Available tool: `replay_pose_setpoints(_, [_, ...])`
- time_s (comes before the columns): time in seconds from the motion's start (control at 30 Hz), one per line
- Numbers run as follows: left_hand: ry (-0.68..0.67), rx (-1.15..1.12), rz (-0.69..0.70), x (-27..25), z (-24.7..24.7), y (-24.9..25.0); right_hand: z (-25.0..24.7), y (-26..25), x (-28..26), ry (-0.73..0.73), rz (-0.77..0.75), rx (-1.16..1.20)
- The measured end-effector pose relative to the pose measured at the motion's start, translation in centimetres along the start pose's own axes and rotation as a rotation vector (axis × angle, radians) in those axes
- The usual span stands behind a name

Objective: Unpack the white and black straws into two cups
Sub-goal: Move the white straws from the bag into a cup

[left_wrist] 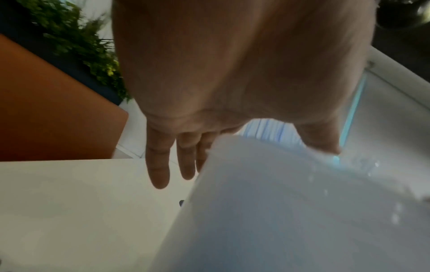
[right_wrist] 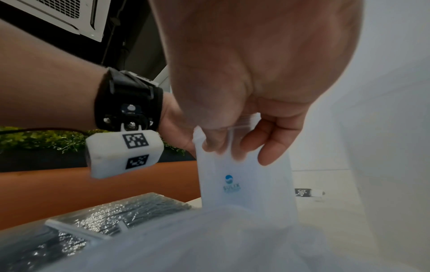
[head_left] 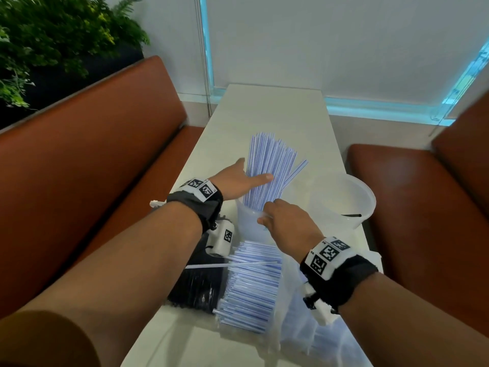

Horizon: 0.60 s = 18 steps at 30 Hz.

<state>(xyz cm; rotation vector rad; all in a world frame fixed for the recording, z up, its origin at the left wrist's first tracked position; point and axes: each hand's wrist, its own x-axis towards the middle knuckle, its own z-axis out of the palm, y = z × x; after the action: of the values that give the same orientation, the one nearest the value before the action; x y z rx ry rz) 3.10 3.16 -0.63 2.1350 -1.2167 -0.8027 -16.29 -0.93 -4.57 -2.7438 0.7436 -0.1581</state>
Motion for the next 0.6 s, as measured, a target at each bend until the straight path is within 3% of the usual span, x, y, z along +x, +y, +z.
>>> replay_pose_setpoints(0.07, [0.165,-0.169,-0.002,-1.3,-1.0,-0.5,-0.2,0.0,0.1,-0.022,-0.003,-0.015])
replay_pose_setpoints(0.13, [0.427,-0.288,0.082,-3.3,-1.5,-1.8,-0.7,0.0,0.1,-0.052,-0.01,-0.047])
replay_pose_setpoints(0.17, [0.507,-0.251,0.133,-4.7,-1.7,-2.6,-0.9,-0.1,-0.1,-0.065,-0.014,-0.047])
replay_pose_setpoints(0.2, [0.502,-0.164,0.166,-6.0,-1.8,-3.6,-1.2,-0.2,-0.4,-0.055,-0.017,-0.022])
replay_pose_setpoints(0.3, [0.12,0.215,0.165,-10.2,-1.2,-6.7,-1.7,-0.8,-2.2,0.181,-0.044,0.104])
replay_pose_setpoints(0.37, [-0.106,0.495,0.159,-12.2,-0.2,-8.2,-1.8,-1.2,-3.5,0.326,0.014,0.076])
replay_pose_setpoints(0.4, [-0.18,0.611,0.162,-12.7,0.4,-8.8,-1.8,-1.1,-4.1,0.293,0.101,0.024])
replay_pose_setpoints(0.5, [-0.258,0.831,0.171,-13.5,2.1,-9.2,-1.2,-0.5,-5.2,-0.071,0.393,-0.15])
replay_pose_setpoints(0.6, [-0.231,0.882,0.185,-13.7,2.7,-8.7,-0.3,-0.2,-5.9,-0.222,0.466,-0.179])
